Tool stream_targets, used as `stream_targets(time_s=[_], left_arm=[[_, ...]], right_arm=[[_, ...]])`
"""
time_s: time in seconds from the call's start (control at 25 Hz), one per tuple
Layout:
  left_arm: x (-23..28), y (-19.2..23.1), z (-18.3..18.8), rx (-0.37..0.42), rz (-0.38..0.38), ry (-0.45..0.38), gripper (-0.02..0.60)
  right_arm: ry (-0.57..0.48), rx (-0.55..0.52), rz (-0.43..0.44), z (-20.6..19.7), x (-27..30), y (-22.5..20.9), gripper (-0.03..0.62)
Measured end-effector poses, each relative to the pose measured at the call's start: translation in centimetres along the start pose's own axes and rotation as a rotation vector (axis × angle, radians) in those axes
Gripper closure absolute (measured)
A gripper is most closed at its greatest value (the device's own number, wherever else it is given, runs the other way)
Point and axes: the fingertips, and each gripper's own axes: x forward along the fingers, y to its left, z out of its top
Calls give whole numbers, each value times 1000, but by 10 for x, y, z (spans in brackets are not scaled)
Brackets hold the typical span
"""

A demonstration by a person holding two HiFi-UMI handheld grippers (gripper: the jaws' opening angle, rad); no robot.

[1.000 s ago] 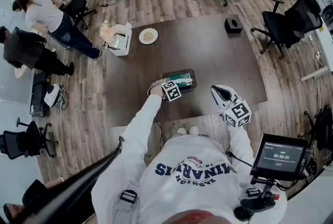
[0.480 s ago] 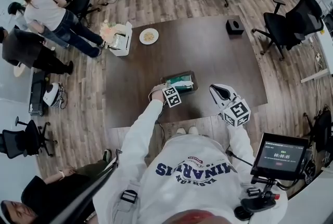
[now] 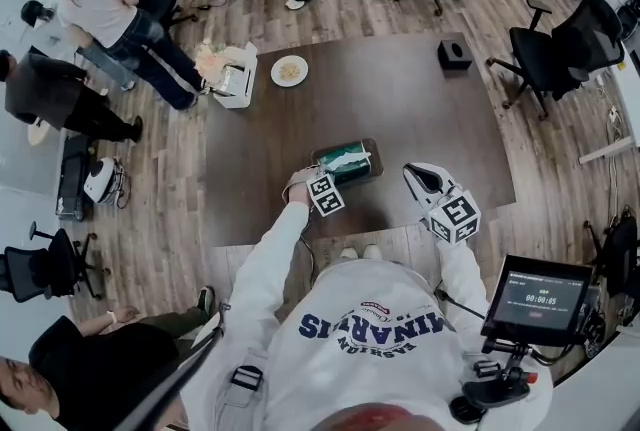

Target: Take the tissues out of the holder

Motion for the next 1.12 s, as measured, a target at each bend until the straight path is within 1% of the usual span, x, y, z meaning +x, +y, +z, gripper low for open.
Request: stream_targets(time_s=[0.32, 0.52, 0.6, 0.72, 0.84, 0.96, 1.12], left_arm=[[-48, 8, 17, -19, 47, -92, 575], [-99, 15, 31, -19, 95, -173, 575], [-120, 19, 40, -10, 124, -208, 575], [-141, 21, 49, -2, 151, -237, 575], [-154, 21, 52, -1, 171, -247, 575], [-164, 15, 51, -5, 187, -250, 575], [-181, 13, 50, -9, 220, -259, 575]], right_arm=[[29, 50, 17, -16, 16, -1, 585], [54, 56, 40, -21, 28, 10, 585], [63, 63, 48, -23, 33, 10, 585], [80, 88, 54, -27, 40, 6, 585], [120, 149, 74, -35, 47, 4, 585], [175, 234, 101, -51, 52, 3, 583], [201, 334, 143, -66, 61, -3, 582]])
